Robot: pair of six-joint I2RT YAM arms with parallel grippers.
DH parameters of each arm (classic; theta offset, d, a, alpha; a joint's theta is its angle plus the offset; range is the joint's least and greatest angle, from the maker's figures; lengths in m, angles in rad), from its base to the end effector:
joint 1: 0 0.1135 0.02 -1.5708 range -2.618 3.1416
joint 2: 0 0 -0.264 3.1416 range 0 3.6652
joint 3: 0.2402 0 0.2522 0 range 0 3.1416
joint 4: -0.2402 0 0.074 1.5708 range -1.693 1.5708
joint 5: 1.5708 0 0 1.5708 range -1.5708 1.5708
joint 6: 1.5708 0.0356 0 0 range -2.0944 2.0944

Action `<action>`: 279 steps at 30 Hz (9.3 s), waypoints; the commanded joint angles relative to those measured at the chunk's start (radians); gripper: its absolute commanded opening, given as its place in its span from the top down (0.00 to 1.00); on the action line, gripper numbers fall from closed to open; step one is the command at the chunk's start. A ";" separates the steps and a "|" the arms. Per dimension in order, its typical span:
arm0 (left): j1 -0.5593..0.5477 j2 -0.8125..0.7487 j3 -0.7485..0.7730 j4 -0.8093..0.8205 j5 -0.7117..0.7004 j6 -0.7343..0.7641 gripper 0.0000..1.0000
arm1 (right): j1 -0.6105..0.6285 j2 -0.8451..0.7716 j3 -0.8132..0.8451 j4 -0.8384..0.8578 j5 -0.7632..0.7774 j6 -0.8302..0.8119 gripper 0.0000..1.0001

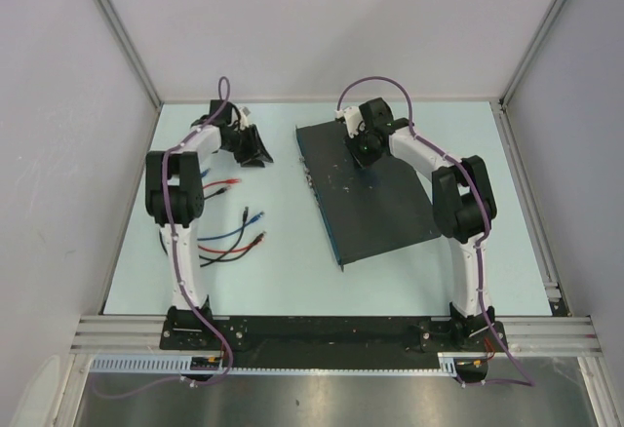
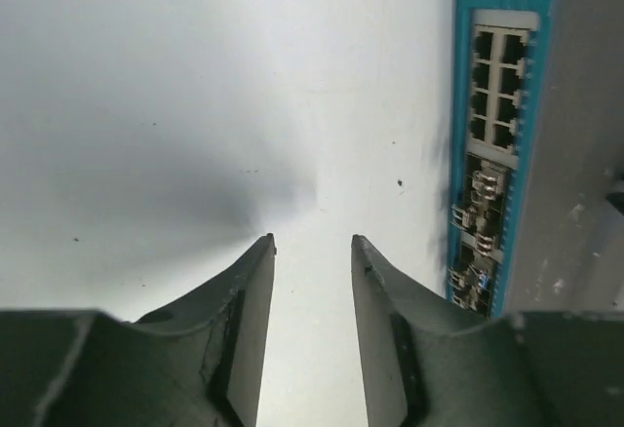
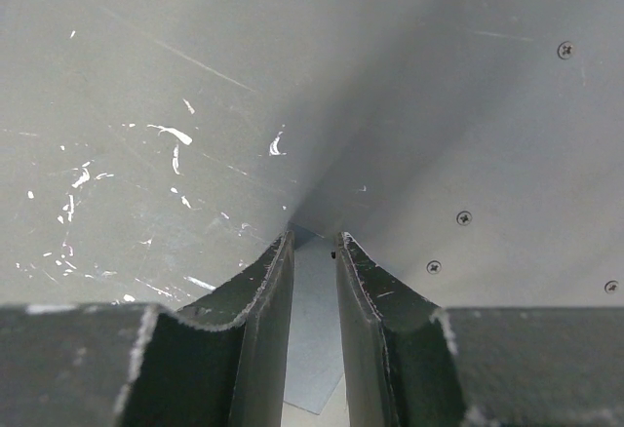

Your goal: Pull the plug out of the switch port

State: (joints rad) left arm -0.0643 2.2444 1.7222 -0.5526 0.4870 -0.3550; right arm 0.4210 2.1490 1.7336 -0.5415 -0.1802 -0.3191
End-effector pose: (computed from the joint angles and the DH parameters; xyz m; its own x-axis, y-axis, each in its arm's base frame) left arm 0.4751 -0.0473 0.1569 -0.9199 -0.2486 -0.3032 -0.0434 0.8331 -0.5513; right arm 0.4313 0.2001 0.2015 -0.5527 -0.5856 -0.5929 -0.7053 0.7077 -0.0416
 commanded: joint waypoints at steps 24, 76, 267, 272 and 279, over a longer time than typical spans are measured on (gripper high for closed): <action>-0.055 0.129 -0.003 0.605 0.575 -0.262 0.60 | 0.053 0.022 -0.080 -0.018 0.035 -0.051 0.71; -0.075 0.201 0.057 0.447 0.570 -0.205 0.72 | 0.064 0.035 -0.085 -0.014 0.065 -0.066 0.71; -0.006 0.067 -0.240 0.508 0.489 -0.104 0.51 | 0.127 0.029 -0.129 -0.052 0.068 -0.061 0.71; -0.048 0.112 -0.227 0.548 0.484 -0.154 0.49 | 0.130 0.028 -0.128 -0.060 0.081 -0.063 0.71; -0.069 0.153 -0.173 0.548 0.482 -0.171 0.50 | 0.130 0.031 -0.124 -0.069 0.087 -0.063 0.70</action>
State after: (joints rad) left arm -0.1181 2.3425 1.5200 -0.0044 1.0302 -0.5339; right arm 0.5098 2.1059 1.6459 -0.4526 -0.0177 -0.3992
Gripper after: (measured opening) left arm 0.501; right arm 0.290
